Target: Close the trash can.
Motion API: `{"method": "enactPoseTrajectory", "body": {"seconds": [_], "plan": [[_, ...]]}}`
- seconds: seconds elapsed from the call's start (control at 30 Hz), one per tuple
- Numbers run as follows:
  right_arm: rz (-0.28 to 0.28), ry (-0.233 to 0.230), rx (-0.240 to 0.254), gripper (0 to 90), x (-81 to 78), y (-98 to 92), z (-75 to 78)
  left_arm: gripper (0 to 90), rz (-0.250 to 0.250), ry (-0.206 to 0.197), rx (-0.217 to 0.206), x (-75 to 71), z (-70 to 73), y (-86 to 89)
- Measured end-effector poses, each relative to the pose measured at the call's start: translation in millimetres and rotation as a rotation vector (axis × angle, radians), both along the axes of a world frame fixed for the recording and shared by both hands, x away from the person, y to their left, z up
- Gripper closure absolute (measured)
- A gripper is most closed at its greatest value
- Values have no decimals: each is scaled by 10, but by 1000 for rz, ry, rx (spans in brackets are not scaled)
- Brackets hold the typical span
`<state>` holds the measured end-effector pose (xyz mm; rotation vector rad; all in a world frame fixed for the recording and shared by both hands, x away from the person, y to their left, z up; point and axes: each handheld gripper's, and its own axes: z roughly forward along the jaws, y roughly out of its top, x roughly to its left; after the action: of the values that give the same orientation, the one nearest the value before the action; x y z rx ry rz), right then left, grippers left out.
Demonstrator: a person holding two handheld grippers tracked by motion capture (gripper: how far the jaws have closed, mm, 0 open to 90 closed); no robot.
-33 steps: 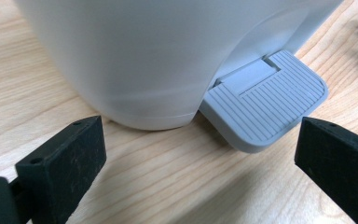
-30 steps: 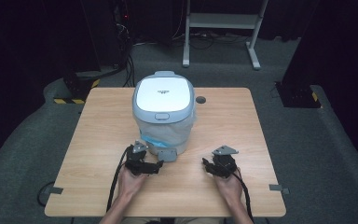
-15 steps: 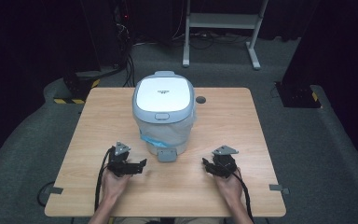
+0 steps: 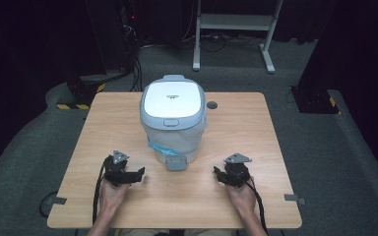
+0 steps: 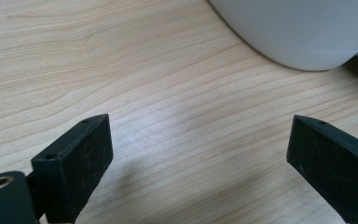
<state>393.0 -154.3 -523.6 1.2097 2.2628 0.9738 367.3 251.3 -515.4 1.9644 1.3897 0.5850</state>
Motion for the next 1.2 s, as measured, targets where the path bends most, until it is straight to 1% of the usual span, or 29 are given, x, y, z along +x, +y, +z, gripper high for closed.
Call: {"method": "enactPoseTrajectory", "body": {"seconds": [0.03, 0.13, 0.23, 0.27, 0.33, 0.37, 0.47, 0.53, 0.57, 0.6, 0.8, 0.97, 1.07, 1.1, 1.2], "plan": [[0, 0, 0, 433, 0, 0, 0, 71, 0, 0, 0, 0, 0, 0], [-1, 0, 0, 432, 0, 0, 0, 73, 23, -1, -4, 21, -17, 23], [-1, 0, 0, 431, 0, 0, 0, 75, 35, -4, 20, 41, -45, 27], [-1, 0, 0, 431, 0, 0, 0, 76, 34, 2, 29, 47, -53, 34], [-2, 0, 0, 431, 0, 0, 0, 76, 40, 2, 25, 54, -69, 30], [-1, 0, 0, 431, 0, 0, 0, 76, 39, 6, 37, 58, -74, 33], [-2, 1, 1, 429, 1, 0, 0, 75, 39, 4, 52, 64, -89, 18], [-2, 1, 1, 428, 1, 0, 0, 75, 41, 4, 54, 70, -95, 13], [-3, 0, 1, 428, 1, 0, 0, 76, 48, 0, 46, 75, -103, 6], [-3, 0, 0, 428, 0, 0, 0, 76, 43, 6, 55, 78, -104, 11], [-4, 0, 0, 423, 0, 0, 0, 76, 42, 1, 46, 84, -114, 21], [-14, 2, -2, 398, 3, -7, 0, 73, 43, 7, 21, 89, -129, 39], [-28, 2, -2, 384, 10, -21, -1, 80, 41, 6, 20, 87, -130, 38], [-41, 5, -2, 374, 15, -32, -1, 85, 44, 3, 19, 79, -130, 32], [-44, 5, 0, 369, 16, -32, -2, 92, 46, 3, 19, 72, -129, 29]]}}
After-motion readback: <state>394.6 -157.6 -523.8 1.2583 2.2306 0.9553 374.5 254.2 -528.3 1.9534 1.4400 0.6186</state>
